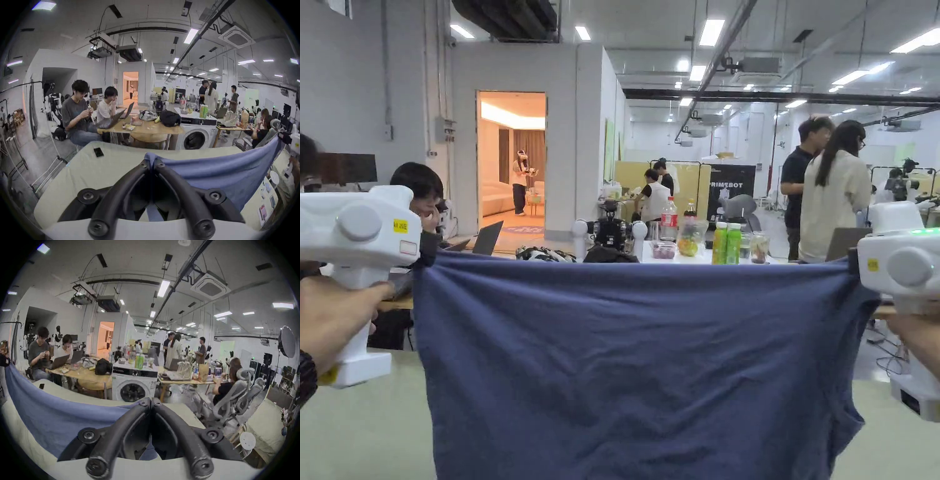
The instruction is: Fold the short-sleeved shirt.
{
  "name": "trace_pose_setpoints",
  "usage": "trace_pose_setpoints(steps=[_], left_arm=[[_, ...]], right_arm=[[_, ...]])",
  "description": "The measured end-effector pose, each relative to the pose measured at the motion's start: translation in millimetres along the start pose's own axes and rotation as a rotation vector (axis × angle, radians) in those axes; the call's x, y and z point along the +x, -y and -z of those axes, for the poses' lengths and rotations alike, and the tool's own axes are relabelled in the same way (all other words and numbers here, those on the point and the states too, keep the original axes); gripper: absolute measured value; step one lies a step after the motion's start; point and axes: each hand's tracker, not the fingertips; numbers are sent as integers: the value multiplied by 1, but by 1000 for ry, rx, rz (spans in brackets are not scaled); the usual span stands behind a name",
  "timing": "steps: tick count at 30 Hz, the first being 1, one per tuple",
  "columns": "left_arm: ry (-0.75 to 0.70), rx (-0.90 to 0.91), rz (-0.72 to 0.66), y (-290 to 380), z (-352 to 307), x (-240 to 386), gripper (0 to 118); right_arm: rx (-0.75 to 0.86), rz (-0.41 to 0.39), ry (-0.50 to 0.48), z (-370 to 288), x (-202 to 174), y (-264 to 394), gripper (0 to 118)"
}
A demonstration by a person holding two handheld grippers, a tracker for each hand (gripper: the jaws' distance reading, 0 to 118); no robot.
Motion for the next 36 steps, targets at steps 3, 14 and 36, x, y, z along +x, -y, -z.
trace_pose_setpoints(steps=[3, 14, 36], left_arm=[[-5, 51, 0, -25, -3, -2, 0], [-20, 3, -16, -8, -3, -5, 0], [68, -209, -80, 251, -110, -6, 0]], right_arm=[[38, -8, 13, 2, 0, -23, 0], [49, -3, 21, -4, -3, -6, 0], [-254, -34, -12, -146, 12, 215, 0]])
